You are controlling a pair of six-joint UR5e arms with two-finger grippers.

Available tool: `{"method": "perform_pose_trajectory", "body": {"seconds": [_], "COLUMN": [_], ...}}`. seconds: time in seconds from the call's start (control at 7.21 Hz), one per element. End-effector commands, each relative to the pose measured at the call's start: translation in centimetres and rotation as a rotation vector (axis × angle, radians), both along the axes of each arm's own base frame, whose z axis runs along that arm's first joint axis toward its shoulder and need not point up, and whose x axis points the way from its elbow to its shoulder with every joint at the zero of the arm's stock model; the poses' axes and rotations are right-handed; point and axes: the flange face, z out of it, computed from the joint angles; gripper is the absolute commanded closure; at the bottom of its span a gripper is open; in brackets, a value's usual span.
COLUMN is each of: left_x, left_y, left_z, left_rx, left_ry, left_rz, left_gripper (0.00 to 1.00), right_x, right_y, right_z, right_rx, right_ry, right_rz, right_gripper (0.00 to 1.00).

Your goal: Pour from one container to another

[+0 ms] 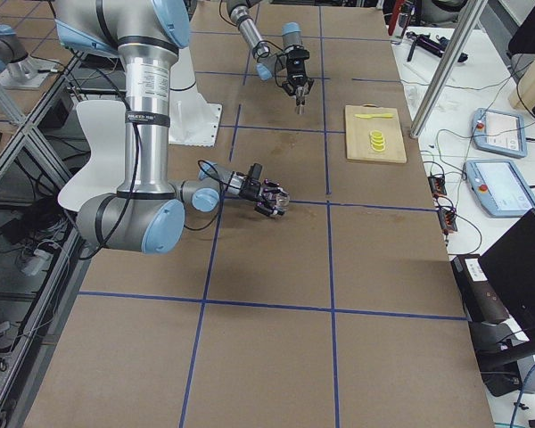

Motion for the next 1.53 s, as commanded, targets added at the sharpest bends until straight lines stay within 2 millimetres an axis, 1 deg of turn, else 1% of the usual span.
{"method": "perform_pose_trajectory", "body": {"seconds": [0.0, 0.14, 0.28, 0.42, 0.97, 1.11, 1.25, 1.39], "left_x": [-0.03, -0.03, 0.01, -0.11, -0.10, -0.14, -0.12, -0.09], "left_y": [0.02, 0.02, 0.00, -0.05, -0.06, -0.04, -0.05, -0.07], "left_z": [0.06, 0.06, 0.12, 0.05, 0.21, 0.15, 0.16, 0.22], "left_rx": [-0.001, -0.001, -0.002, 0.000, -0.001, 0.000, -0.001, -0.002], "left_ry": [-0.001, -0.001, -0.002, 0.000, -0.001, 0.000, -0.001, -0.002], "left_rz": [0.000, 0.000, 0.000, -0.002, -0.002, -0.002, -0.002, -0.002], "left_gripper": [1.00, 1.00, 1.00, 1.00, 1.00, 1.00, 1.00, 1.00], "right_x": [-0.06, -0.24, -0.37, -0.48, -0.64, -0.64, -0.64, -0.64], "right_y": [0.07, 0.33, 0.53, 0.66, 0.92, 0.92, 0.92, 0.92], "right_z": [0.12, 0.13, 0.20, 0.73, 0.71, 0.71, 0.71, 0.71], "right_rx": [0.000, 0.000, -0.001, -0.002, 0.001, 0.001, 0.001, 0.001], "right_ry": [0.003, 0.003, 0.004, 0.015, 0.015, 0.015, 0.015, 0.016], "right_rz": [-0.002, -0.008, -0.012, -0.016, -0.020, -0.020, -0.020, -0.021], "right_gripper": [0.17, 0.22, 0.23, 0.22, 0.22, 0.24, 0.37, 0.62]}}
